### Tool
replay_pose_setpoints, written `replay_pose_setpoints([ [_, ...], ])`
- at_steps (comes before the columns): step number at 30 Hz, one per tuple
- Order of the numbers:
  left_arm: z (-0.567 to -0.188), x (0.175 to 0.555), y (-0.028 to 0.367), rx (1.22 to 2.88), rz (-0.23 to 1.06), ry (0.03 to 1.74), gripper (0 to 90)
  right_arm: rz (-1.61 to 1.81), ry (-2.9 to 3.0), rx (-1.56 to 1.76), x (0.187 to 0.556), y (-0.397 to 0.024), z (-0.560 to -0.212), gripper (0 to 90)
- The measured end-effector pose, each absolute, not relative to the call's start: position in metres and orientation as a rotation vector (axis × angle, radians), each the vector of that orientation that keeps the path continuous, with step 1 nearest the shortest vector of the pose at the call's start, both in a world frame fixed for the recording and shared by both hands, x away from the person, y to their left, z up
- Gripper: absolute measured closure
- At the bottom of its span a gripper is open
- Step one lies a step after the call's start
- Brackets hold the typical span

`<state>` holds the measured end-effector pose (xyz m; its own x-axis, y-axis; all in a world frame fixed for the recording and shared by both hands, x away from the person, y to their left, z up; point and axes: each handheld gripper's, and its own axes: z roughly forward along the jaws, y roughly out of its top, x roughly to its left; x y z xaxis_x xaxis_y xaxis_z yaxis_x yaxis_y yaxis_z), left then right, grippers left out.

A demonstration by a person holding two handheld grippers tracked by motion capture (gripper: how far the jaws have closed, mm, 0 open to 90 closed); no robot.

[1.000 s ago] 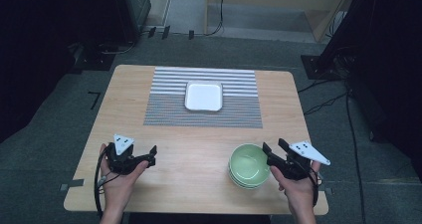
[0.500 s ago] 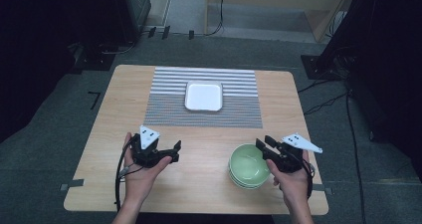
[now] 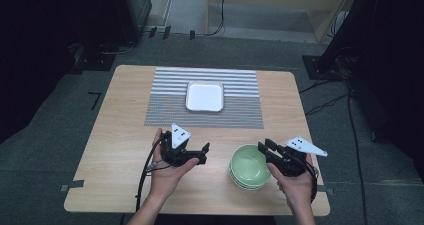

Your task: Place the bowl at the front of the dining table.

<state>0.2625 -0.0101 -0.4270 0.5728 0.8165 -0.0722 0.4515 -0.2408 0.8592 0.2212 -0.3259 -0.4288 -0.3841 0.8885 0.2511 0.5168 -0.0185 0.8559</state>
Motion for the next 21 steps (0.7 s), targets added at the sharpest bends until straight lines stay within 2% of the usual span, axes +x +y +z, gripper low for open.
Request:
replay_pose_setpoints([
  [9,-0.427,0.253,-0.035,1.895,0.428,0.955,1.1,1.309,1.940,1.516,0.220,-0.327,-0.436,70.0],
  [16,-0.428,0.247,-0.045,1.920,0.419,0.933,1.3,1.294,1.963,1.524,0.221,-0.326,-0.439,79.3],
  [17,-0.429,0.246,-0.047,1.919,0.420,0.932,5.0,1.294,1.962,1.515,0.221,-0.327,-0.439,81.6],
  [21,-0.431,0.241,-0.056,1.938,0.392,0.905,5.9,1.299,1.952,1.453,0.217,-0.328,-0.437,87.8],
])
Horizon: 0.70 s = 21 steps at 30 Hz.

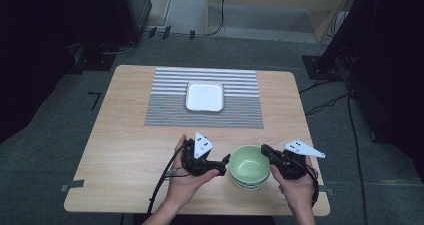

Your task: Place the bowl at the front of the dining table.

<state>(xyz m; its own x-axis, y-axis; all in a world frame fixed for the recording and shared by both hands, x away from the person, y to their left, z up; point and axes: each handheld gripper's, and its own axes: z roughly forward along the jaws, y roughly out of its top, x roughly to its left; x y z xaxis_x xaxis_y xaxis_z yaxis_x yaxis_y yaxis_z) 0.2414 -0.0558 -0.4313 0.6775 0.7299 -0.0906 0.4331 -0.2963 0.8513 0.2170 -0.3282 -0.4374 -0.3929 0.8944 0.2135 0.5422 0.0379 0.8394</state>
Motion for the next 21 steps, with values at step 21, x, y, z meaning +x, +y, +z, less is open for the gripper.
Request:
replay_pose_setpoints([
  [21,-0.437,0.233,-0.061,1.964,0.321,0.875,6.6,1.042,2.093,1.473,0.216,-0.322,-0.426,86.6],
])
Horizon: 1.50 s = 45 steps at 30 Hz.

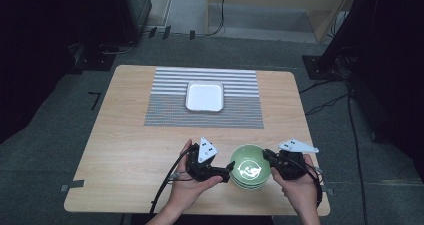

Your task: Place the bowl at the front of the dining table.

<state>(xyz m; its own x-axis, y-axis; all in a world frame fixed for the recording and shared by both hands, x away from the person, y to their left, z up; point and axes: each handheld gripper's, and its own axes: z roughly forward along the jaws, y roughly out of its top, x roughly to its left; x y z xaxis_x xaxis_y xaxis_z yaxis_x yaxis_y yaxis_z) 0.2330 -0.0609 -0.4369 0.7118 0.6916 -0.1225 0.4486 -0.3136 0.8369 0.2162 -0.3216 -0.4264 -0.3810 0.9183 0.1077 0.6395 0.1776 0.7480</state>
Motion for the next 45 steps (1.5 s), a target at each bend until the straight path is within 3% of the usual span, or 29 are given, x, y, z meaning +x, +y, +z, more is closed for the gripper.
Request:
replay_pose_setpoints([
  [12,-0.436,0.231,-0.060,1.969,0.327,0.867,6.6,1.118,1.983,1.229,0.208,-0.317,-0.427,86.1],
  [17,-0.435,0.230,-0.058,1.972,0.335,0.862,6.6,1.078,2.027,1.380,0.213,-0.322,-0.423,75.7],
  [24,-0.436,0.231,-0.058,1.972,0.341,0.863,7.3,1.022,2.067,1.400,0.218,-0.314,-0.432,82.8],
  [27,-0.437,0.231,-0.059,1.967,0.354,0.874,14.9,0.980,2.078,1.338,0.217,-0.313,-0.434,84.1],
  [38,-0.443,0.229,-0.072,1.961,0.341,0.862,16.5,1.031,2.019,1.119,0.208,-0.312,-0.429,84.5],
  [45,-0.440,0.230,-0.085,1.936,0.355,0.883,34.1,1.083,1.927,1.104,0.201,-0.314,-0.421,84.4],
])
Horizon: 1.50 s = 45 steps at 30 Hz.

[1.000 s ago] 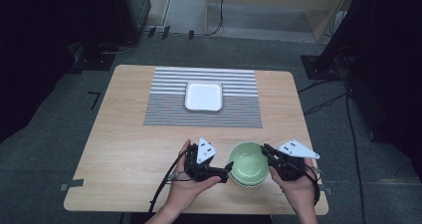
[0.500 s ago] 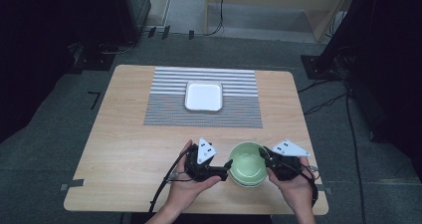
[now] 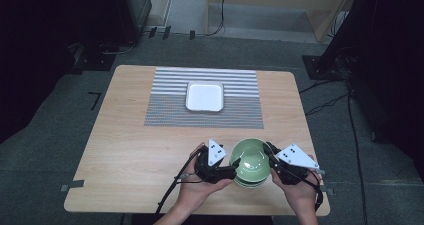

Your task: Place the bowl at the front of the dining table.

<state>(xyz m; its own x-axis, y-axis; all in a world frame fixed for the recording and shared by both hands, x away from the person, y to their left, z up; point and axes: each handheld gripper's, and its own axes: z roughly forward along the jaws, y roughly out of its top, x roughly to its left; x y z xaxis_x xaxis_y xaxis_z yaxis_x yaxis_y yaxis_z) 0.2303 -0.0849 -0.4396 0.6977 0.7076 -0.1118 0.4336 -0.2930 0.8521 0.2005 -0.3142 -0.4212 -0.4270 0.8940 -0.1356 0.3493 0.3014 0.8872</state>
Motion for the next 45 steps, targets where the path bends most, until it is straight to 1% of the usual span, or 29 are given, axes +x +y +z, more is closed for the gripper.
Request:
replay_pose_setpoints([
  [1,-0.440,0.230,-0.085,1.936,0.355,0.883,36.2,1.083,1.927,1.104,0.201,-0.314,-0.421,84.4],
  [3,-0.437,0.235,-0.088,1.931,0.328,0.908,43.5,1.107,1.897,1.091,0.198,-0.311,-0.418,84.5],
  [6,-0.434,0.238,-0.089,1.897,0.326,0.941,59.5,1.119,1.869,1.070,0.195,-0.307,-0.415,84.5],
  [9,-0.431,0.240,-0.094,1.916,0.341,0.916,72.5,1.145,1.841,1.054,0.191,-0.301,-0.413,84.5],
  [10,-0.430,0.240,-0.095,1.911,0.368,0.917,76.2,1.155,1.833,1.050,0.190,-0.298,-0.412,84.4],
  [12,-0.428,0.244,-0.091,1.890,0.334,0.916,81.0,1.145,1.809,1.045,0.189,-0.297,-0.411,84.2],
  [13,-0.428,0.246,-0.089,1.878,0.343,0.919,83.0,1.163,1.807,1.056,0.188,-0.296,-0.410,84.0],
  [15,-0.427,0.246,-0.088,1.871,0.359,0.919,85.1,1.156,1.804,1.055,0.188,-0.295,-0.411,84.2],
  [16,-0.427,0.247,-0.086,1.862,0.393,0.906,85.0,1.110,1.796,1.056,0.188,-0.289,-0.413,84.8],
  [20,-0.427,0.244,-0.082,1.839,0.433,0.890,84.5,1.145,1.782,1.097,0.188,-0.287,-0.414,84.1],
  [22,-0.426,0.239,-0.083,1.830,0.500,0.872,84.4,1.170,1.762,1.156,0.189,-0.284,-0.415,82.7],
  [24,-0.426,0.236,-0.081,1.797,0.514,0.863,84.5,1.158,1.759,1.244,0.192,-0.281,-0.416,80.0],
  [26,-0.424,0.233,-0.079,1.763,0.524,0.861,84.6,1.176,1.766,1.303,0.194,-0.282,-0.420,80.1],
  [28,-0.423,0.229,-0.081,1.768,0.581,0.839,84.5,1.208,1.770,1.331,0.195,-0.283,-0.422,83.8],
  [31,-0.425,0.227,-0.080,1.761,0.586,0.836,84.7,1.211,1.743,1.334,0.193,-0.281,-0.422,84.8],
  [33,-0.427,0.226,-0.076,1.753,0.530,0.826,82.7,1.190,1.731,1.304,0.191,-0.279,-0.421,85.1],
  [34,-0.427,0.227,-0.073,1.746,0.496,0.815,78.6,1.195,1.732,1.295,0.191,-0.279,-0.421,85.1],
  [36,-0.426,0.227,-0.067,1.752,0.475,0.814,62.3,1.210,1.725,1.292,0.190,-0.280,-0.421,85.2],
  [38,-0.426,0.225,-0.061,1.747,0.479,0.819,49.9,1.206,1.712,1.283,0.189,-0.280,-0.421,85.2],
  [42,-0.421,0.221,-0.049,1.742,0.462,0.814,30.8,1.217,1.703,1.272,0.188,-0.281,-0.419,85.0],
  [44,-0.419,0.218,-0.045,1.755,0.483,0.816,20.2,1.225,1.706,1.279,0.189,-0.282,-0.419,85.0],
  [45,-0.417,0.216,-0.041,1.758,0.467,0.806,18.1,1.226,1.702,1.274,0.189,-0.283,-0.420,85.0],
])
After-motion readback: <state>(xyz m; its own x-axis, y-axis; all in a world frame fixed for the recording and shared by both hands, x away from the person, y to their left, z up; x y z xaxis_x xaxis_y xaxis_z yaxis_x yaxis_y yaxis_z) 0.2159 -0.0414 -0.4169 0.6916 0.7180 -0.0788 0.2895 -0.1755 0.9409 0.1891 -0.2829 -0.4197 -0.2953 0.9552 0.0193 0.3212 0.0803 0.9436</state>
